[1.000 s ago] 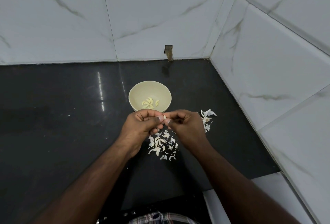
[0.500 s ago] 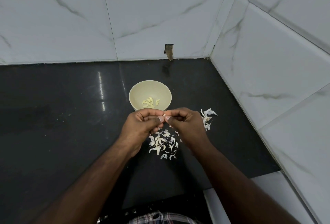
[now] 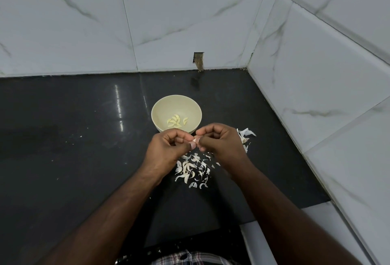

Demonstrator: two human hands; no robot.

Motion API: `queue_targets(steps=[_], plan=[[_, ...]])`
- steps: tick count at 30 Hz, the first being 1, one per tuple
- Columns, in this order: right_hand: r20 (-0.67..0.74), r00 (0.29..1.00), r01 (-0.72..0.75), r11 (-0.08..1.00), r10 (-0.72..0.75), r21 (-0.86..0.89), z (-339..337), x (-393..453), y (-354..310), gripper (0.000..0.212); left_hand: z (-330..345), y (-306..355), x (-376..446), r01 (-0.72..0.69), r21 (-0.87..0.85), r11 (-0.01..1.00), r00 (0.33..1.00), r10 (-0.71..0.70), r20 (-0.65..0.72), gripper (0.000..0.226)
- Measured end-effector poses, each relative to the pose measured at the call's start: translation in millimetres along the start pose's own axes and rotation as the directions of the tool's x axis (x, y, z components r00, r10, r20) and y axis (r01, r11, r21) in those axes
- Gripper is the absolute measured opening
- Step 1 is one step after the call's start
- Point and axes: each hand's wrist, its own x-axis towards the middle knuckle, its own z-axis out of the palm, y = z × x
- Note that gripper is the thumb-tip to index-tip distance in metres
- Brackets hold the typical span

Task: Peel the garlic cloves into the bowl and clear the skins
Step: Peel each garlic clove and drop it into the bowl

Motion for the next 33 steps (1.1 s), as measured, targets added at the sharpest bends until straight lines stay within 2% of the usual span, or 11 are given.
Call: queue_targets(steps=[6, 15, 19, 24, 30, 33], plan=[[0.027, 1.000, -0.004, 1.000, 0.005, -0.022, -3, 2, -2, 0.017, -1, 0, 0, -0.014, 0.018, 1.000, 1.000, 0.014, 0.000, 0.013], [-0.036, 0.996, 0.069, 0.937, -0.086, -0.342, 1, 5, 5, 0.018, 1, 0, 0, -0.076, 0.108, 0.991, 0.997, 0.074, 0.024, 0.012], [-0.013, 0.997, 0.070, 0.929, -0.080, -0.363, 1, 5, 4, 0.022, 0, -1, 2, -0.088, 0.156, 0.984, 0.996, 0.082, 0.043, 0.015], [-0.016, 0.996, 0.081, 0.928, -0.093, -0.364, 1, 6, 5, 0.019, 0, 0, 1, -0.078, 0.092, 0.993, 0.995, 0.071, 0.076, 0.014], [-0.017, 0.995, 0.090, 0.957, -0.098, -0.275, 0, 5, 6, 0.020, -1, -1, 2, -0.044, 0.019, 0.999, 0.994, 0.042, 0.097, 0.019], [-0.009, 0.996, 0.082, 0.959, -0.088, -0.269, -1, 4, 9, 0.021, 1, -2, 1, -0.045, 0.017, 0.999, 0.996, 0.044, 0.083, 0.014]])
